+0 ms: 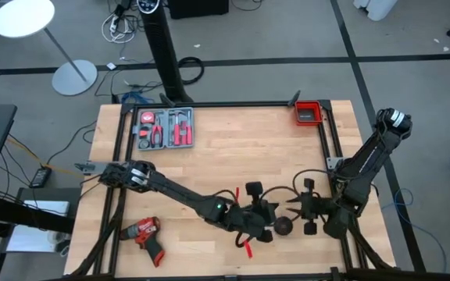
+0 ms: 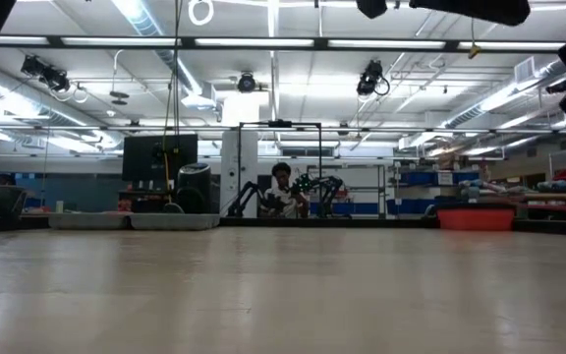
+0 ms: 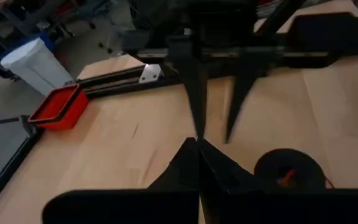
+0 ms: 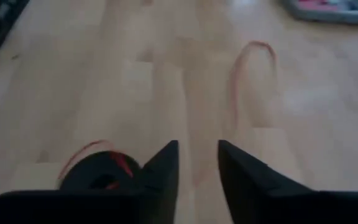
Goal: Coil cords
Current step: Coil the red wire onto the spool
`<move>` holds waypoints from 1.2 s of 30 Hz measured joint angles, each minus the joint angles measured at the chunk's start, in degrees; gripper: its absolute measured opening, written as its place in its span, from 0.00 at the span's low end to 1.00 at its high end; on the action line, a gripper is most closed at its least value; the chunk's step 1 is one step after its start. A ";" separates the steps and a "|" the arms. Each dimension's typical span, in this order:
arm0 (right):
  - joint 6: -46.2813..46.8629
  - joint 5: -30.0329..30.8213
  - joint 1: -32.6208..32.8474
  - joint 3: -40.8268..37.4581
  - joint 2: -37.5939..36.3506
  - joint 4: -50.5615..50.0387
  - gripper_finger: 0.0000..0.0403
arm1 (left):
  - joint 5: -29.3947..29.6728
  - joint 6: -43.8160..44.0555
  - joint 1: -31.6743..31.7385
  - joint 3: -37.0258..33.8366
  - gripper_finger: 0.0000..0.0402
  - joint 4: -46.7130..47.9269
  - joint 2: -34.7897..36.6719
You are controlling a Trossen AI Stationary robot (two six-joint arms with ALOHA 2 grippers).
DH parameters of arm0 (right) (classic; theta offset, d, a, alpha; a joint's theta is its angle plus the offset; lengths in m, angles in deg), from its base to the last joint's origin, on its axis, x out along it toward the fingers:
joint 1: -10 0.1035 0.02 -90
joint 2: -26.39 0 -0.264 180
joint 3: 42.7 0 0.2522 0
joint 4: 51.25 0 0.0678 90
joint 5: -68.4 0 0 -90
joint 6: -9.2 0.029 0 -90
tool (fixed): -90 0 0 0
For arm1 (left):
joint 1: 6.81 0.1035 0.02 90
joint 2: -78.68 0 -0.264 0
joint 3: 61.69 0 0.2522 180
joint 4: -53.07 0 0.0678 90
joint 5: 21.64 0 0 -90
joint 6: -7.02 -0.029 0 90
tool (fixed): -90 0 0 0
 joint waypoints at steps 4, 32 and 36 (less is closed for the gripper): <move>-1.21 -4.51 -0.12 0.02 -0.45 1.45 0.40 | -0.77 0.08 -0.40 -2.02 0.00 -3.10 0.54; 24.14 -27.86 4.06 1.28 6.47 -0.28 0.47 | -7.48 -21.13 -4.56 -2.31 0.02 -9.68 -10.34; 26.89 -27.44 4.42 -1.28 7.52 4.06 0.46 | -8.15 -25.16 -4.75 -2.22 0.12 -11.43 -11.39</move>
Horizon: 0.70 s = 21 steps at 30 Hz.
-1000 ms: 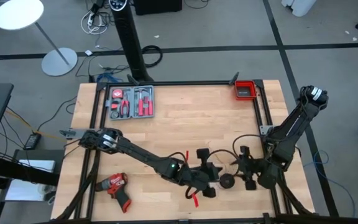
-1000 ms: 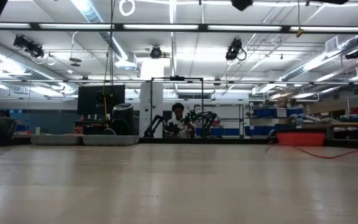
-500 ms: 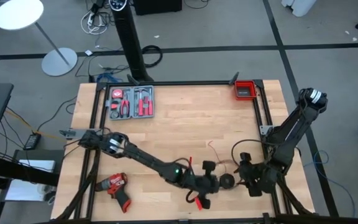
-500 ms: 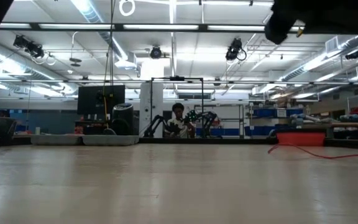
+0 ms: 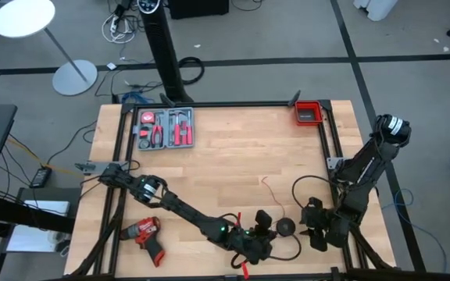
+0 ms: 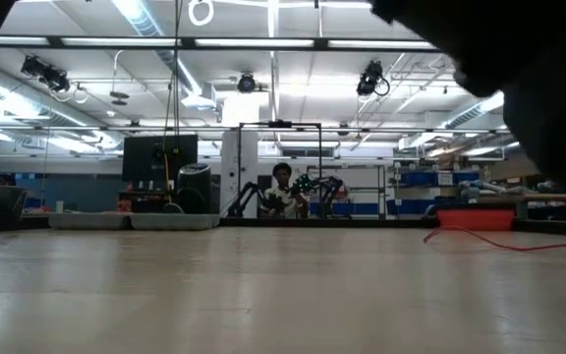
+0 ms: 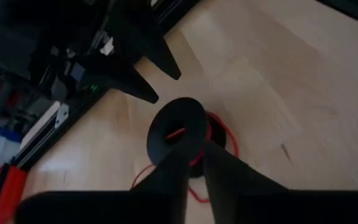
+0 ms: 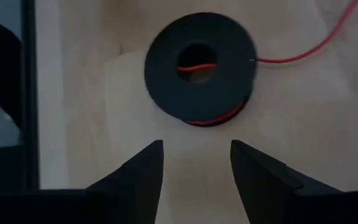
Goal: Coil cords
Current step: Coil the red wire onto the spool
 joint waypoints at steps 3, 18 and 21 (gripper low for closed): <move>2.41 0.99 0.27 -1.32 0.79 2.61 0.46 | 0.36 -2.25 0.12 0.00 0.21 -0.97 -1.44; -1.95 3.59 -5.21 -3.52 3.50 13.54 0.43 | 9.54 4.26 2.25 -0.04 0.33 5.55 -2.34; -8.56 0.56 -6.87 -3.29 3.26 13.78 0.43 | 9.45 8.77 2.28 -0.04 0.33 7.59 -2.19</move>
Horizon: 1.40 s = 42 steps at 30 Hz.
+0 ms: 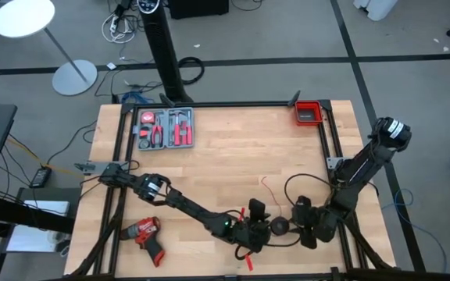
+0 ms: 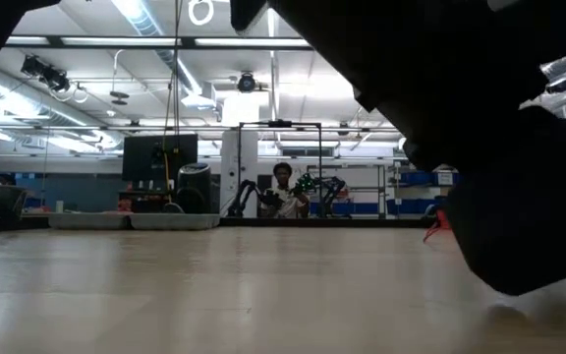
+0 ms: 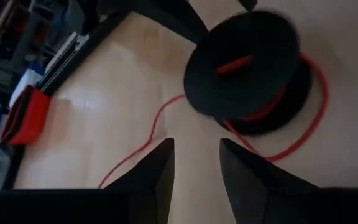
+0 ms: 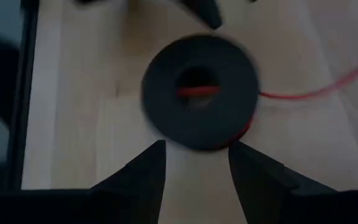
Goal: Coil cords
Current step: Coil the red wire onto the spool
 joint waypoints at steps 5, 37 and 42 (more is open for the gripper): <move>-11.36 1.84 1.42 4.27 -0.64 -6.59 0.43 | -0.70 1.54 -0.92 0.00 0.33 0.84 0.20; -20.77 5.00 -3.20 5.45 7.49 -1.65 0.42 | -3.23 -14.07 -1.41 0.09 0.29 -1.46 0.20; -21.37 4.58 -3.73 5.38 7.49 -1.10 0.42 | -5.18 -14.01 -1.39 0.15 0.06 -0.88 0.18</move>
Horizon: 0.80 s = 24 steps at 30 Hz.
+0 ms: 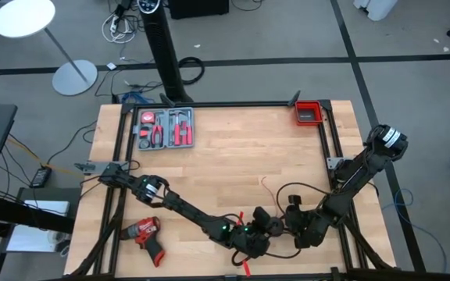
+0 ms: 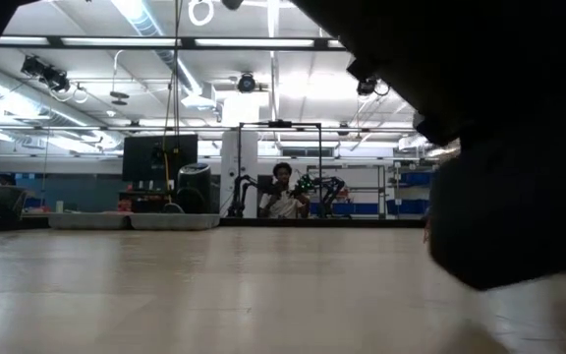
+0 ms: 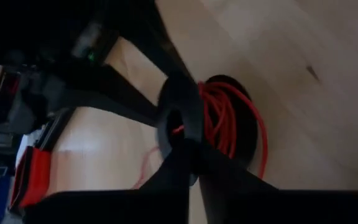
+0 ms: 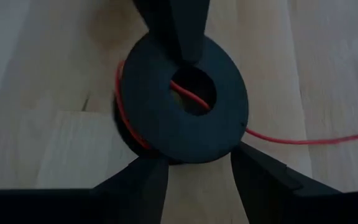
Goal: Coil cords
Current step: Coil the red wire onto the spool
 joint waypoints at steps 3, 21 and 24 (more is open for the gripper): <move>0.04 -0.31 -0.02 0.00 0.00 0.01 0.42 | 1.06 2.46 0.02 0.11 0.02 -0.51 0.13; 13.05 5.70 3.62 3.23 -14.24 -31.38 0.35 | 4.54 11.10 0.31 0.66 0.00 -0.13 3.42; 13.99 6.37 4.63 3.23 -14.62 -30.52 0.35 | 4.59 11.32 0.24 0.68 0.00 -2.08 4.94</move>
